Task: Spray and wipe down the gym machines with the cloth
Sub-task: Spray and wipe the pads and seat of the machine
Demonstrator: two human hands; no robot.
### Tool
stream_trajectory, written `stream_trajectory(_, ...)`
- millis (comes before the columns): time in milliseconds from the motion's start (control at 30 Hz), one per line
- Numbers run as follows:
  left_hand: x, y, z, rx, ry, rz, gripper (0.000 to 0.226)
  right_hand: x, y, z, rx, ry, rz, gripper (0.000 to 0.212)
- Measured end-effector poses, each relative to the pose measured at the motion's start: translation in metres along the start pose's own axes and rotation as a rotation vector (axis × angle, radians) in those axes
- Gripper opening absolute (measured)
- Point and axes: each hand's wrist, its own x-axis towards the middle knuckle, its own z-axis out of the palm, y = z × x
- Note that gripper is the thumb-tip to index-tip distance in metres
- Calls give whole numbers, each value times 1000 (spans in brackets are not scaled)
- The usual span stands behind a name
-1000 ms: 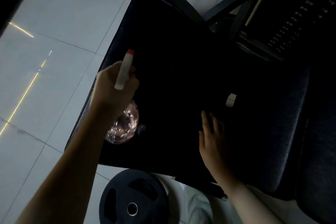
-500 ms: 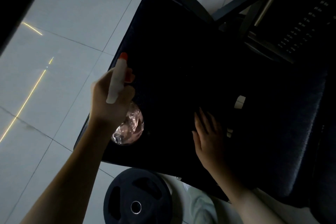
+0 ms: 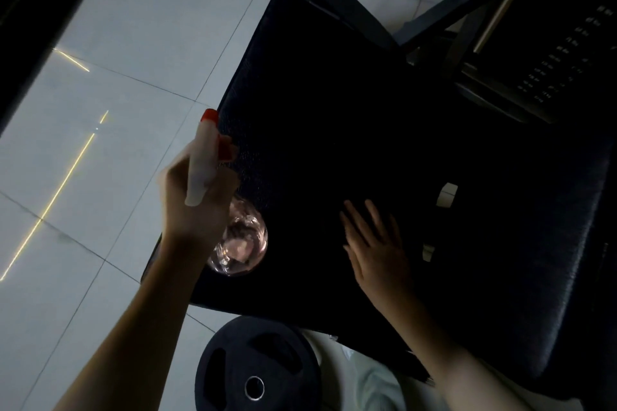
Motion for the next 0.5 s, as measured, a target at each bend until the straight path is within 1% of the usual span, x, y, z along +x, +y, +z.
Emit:
stream_trajectory(67,1,-1,0,25,8,5,42,23,1,-6,-15,23,122,48)
stream_trajectory(133,1,-1,1,47,12,13,35,60,-11,-7,72,72,271,49)
stream_trajectory(167,0,-1,2,47,16,14,30,77,-20,-6,116,83,321,50)
stream_trajectory(200,0,1,4,50,21,15,26,88,-30,-3,127,93,333,51)
stream_trajectory(233,-1,2,6,58,24,24,23,91,-38,0,116,97,303,51)
stream_trajectory(300,-2,5,9,95,20,31,14,74,-40,6,97,64,152,51)
stream_trajectory(400,-1,3,12,92,32,12,20,31,-20,3,87,6,-51,49)
stream_trajectory(467,1,2,12,69,38,-2,21,27,1,-4,75,22,-77,49)
stream_trajectory(500,2,0,12,67,36,0,20,35,7,-8,78,40,-54,49)
